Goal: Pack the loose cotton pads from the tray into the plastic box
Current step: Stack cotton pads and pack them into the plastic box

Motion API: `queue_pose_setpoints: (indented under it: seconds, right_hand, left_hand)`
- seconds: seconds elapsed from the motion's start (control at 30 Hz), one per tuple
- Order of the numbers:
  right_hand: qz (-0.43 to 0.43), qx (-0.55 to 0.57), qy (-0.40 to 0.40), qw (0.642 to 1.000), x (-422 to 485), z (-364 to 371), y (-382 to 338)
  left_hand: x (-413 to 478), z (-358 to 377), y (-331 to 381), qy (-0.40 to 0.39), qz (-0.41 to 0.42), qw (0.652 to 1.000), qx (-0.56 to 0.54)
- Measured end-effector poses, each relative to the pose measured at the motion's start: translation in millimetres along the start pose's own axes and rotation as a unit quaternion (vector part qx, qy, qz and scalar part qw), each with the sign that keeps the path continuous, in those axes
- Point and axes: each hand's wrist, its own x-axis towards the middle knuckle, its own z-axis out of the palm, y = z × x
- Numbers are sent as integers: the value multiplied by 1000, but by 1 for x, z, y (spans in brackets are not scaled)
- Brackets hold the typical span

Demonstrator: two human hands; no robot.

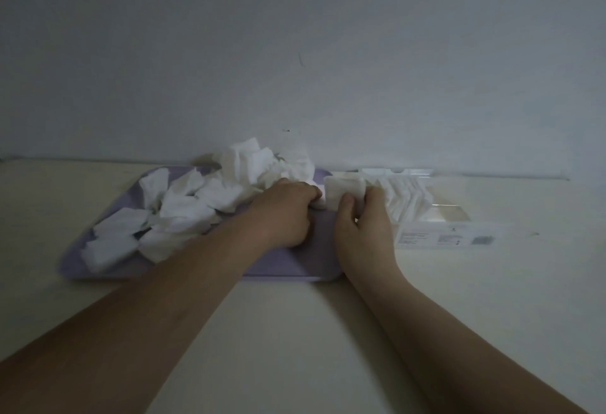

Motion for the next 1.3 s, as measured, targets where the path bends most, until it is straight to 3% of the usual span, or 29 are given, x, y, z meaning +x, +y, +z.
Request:
queue_pose_setpoints:
  seconds: [0.13, 0.3, 0.4, 0.57, 0.73, 0.83, 0.97, 1.17, 1.3]
  right_hand:
    - [14, 14, -6, 1000, 2, 1, 1]
    - [-30, -13, -34, 999, -2, -2, -2]
    - [-38, -5, -78, 996, -5, -5, -5]
    - [42, 72, -86, 993, -2, -5, -1]
    - [76, 130, -90, 984, 1, -4, 3]
    - [78, 120, -88, 986, 3, -3, 7]
    - [65, 116, -79, 988, 3, -2, 8]
    - [49, 161, -114, 979, 1, -7, 6]
    - [56, 217, -158, 962, -3, -8, -1]
  left_hand:
    - [-23, -7, -9, 24, 25, 998, -58]
    - [-57, -6, -30, 115, -37, 975, -187]
    - [-65, -4, -37, 169, -77, 968, -171]
    - [-69, -1, -32, 120, -132, 978, -105]
    - [-62, -5, -38, 97, -134, 966, -197]
    - [-61, -8, -40, 126, -136, 942, -280]
    - [-58, -18, -39, 166, -141, 872, -438]
    - [-59, -22, -32, 41, -96, 770, -629]
    - [-60, -14, -23, 60, -97, 802, -587]
